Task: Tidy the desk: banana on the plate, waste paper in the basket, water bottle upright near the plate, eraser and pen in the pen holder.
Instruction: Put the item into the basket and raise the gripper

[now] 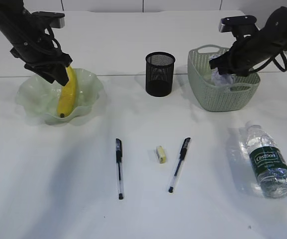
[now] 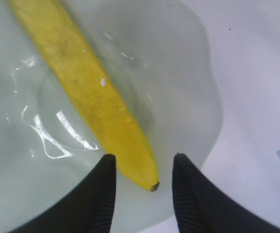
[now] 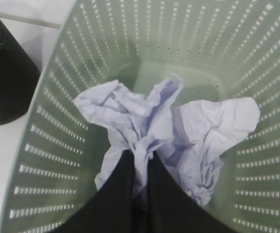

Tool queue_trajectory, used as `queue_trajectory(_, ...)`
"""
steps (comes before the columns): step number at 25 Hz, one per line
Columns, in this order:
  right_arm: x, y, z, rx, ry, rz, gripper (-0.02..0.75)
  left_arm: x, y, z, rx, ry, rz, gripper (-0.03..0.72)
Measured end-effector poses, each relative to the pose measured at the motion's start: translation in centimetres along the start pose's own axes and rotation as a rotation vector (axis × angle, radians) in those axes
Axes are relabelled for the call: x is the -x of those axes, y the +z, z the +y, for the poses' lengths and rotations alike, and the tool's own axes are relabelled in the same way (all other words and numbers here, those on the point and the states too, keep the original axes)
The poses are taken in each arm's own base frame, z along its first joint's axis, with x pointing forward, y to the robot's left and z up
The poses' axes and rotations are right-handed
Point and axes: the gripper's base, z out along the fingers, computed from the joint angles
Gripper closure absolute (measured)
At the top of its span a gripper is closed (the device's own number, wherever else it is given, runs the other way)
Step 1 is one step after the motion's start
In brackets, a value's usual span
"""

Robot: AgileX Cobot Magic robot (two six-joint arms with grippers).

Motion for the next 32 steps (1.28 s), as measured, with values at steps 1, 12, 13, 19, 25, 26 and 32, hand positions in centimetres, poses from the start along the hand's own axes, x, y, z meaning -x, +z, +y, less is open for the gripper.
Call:
queue_trajectory(1, 0.0, 0.0, 0.0, -0.001, 0.000, 0.000, 0.727, 0.0, 0.0, 0.0, 0.000, 0.000, 0.000, 0.424)
queue_trajectory(12, 0.0, 0.0, 0.0, -0.002, -0.002, 0.001, 0.484, 0.0, 0.0, -0.1, -0.009, -0.004, 0.004, 0.435)
queue_trajectory(13, 0.0, 0.0, 0.0, -0.002, -0.002, 0.001, 0.472, -0.1, 0.0, -0.1, -0.011, -0.004, 0.010, 0.438)
queue_trajectory(19, 0.0, 0.0, 0.0, -0.004, -0.005, 0.002, 0.452, -0.6, -0.1, -0.2, -0.025, -0.002, 0.069, 0.445)
queue_trajectory(25, 0.2, -0.3, 0.0, -0.005, -0.003, -0.005, 0.452, -0.5, -0.4, -0.2, -0.019, 0.000, 0.051, 0.445)
queue_trajectory(26, 0.4, -0.5, 0.0, -0.006, -0.004, -0.011, 0.452, -0.3, -0.7, -0.2, -0.014, 0.001, 0.035, 0.445)
queue_trajectory(32, 2.9, -4.7, 0.2, -0.018, -0.022, -0.091, 0.448, 1.1, -5.9, -0.8, 0.029, 0.019, -0.150, 0.445)
